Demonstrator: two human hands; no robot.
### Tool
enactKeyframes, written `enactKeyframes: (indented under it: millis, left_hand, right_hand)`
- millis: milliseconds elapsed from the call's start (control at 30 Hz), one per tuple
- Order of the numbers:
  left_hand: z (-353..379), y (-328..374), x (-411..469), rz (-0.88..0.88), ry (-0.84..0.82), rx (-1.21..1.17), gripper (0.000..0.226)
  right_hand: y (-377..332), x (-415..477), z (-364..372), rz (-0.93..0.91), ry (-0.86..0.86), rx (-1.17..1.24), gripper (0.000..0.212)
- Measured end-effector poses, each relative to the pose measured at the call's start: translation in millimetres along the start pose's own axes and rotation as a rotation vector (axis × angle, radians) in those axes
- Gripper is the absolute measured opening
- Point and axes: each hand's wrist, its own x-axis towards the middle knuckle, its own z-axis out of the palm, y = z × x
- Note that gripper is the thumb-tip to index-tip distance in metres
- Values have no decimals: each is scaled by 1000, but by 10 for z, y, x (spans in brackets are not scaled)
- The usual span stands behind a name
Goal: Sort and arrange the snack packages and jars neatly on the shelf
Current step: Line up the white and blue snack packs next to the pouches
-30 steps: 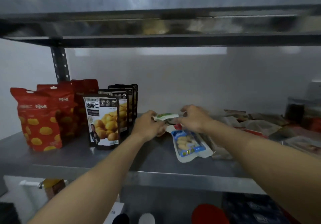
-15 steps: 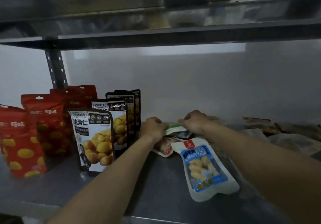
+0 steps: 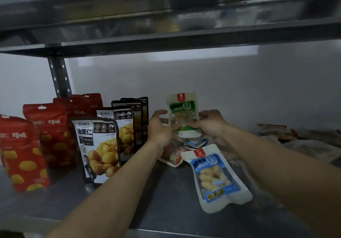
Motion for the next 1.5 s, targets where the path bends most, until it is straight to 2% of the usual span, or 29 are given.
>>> enactKeyframes:
  millis: [167,367,700,767,833,867,1067,1167,1267,1333,1433,1500]
  left_hand:
    - [0,-7,-58,-6,-170,-26,31]
    - [55,30,-103,-35,-199,-132,40]
    - [61,72,-163,-77,-224,-209,38]
    - [56,68,-156,-94,-227,-192,29]
    - [41,64,-138,-110,-196,-151,9]
    - [36,59,-129,-120,-182,-142,7]
    - [72,15,-94,-154,-169,-108,24]
    - [135,-96,-5,-178,-84,14,23]
    - [167,-192,81,-124,-22,243,16]
    - [180,-199,103,-109,-57,384,15]
    - [218,-148,125,-166,-164,551,37]
    - [255,-113,138,-215,-271,623,39]
  right_hand:
    - [-18,-80,-83,-125,9,-2,26]
    - [-15,-127,-105,-140,32,56,25]
    - [-4,-206,-143,-147,54,112,23]
    - [2,-206,-153,-138,60,129,26]
    - [2,-198,-174,-121,84,129,28]
    - [4,-192,-189,-112,100,133,30]
    - [48,-203,-294,-109,147,124,31]
    - [89,-168,-327,-104,189,105,33]
    - [119,-122,-362,-99,221,115,32]
    - [134,-99,-385,-100,235,103,32]
    - [162,-80,-413,-98,235,97,29]
    - [173,-77,-426,-97,233,104,28]
